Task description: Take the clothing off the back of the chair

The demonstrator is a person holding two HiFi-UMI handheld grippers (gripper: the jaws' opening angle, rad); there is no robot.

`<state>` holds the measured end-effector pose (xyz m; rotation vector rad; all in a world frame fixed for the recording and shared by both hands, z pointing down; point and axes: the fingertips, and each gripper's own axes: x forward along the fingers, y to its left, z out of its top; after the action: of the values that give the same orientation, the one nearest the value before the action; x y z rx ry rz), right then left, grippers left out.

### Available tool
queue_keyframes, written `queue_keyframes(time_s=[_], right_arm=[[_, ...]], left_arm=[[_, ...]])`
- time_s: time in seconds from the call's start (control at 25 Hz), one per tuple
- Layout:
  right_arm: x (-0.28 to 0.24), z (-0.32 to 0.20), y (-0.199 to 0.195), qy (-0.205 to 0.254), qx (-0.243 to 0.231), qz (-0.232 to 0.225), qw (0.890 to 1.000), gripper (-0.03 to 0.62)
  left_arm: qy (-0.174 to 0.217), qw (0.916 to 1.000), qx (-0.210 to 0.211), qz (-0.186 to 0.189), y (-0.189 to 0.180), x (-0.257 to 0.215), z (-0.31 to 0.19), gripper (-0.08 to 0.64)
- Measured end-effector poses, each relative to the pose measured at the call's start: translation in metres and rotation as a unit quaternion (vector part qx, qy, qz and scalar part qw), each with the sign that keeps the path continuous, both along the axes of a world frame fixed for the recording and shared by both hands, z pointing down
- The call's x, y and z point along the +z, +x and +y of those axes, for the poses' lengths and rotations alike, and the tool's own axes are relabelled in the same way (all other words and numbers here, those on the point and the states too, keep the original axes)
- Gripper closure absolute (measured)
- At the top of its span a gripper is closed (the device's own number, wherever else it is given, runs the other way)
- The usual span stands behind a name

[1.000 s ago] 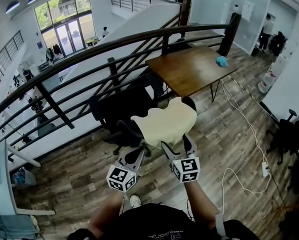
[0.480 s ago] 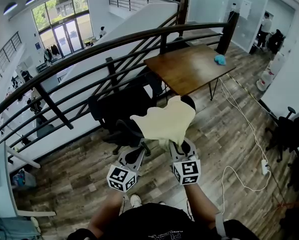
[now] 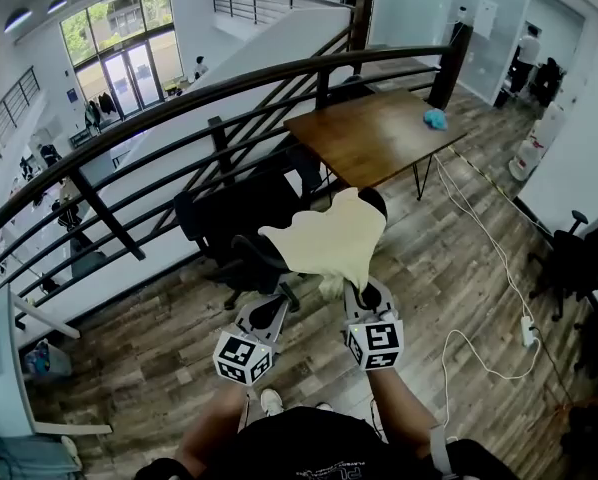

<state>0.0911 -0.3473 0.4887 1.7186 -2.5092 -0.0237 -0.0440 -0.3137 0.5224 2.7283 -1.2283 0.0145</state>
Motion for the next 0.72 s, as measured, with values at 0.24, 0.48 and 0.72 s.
queue_keyframes(time_s=[0.24,0.48,0.72], right_arm=[[-0.001,0.008,0.000,0.001,0.007,-0.002,1.000,0.545],[-0.005,0.023,0.003,0.006,0.013,-0.001,1.000,0.545],[-0.009,0.031,0.006,0.013,0.013,-0.002,1.000,0.545]], left_arm=[[-0.003,1.0000,0.000,0.000,-0.002,0.003,0.010,0.548],[0.001,1.0000,-0.003,0.002,-0.004,0.001,0.020,0.548],[-0.001,1.0000,-0.001,0.000,0.001,0.002,0.028,0.548]])
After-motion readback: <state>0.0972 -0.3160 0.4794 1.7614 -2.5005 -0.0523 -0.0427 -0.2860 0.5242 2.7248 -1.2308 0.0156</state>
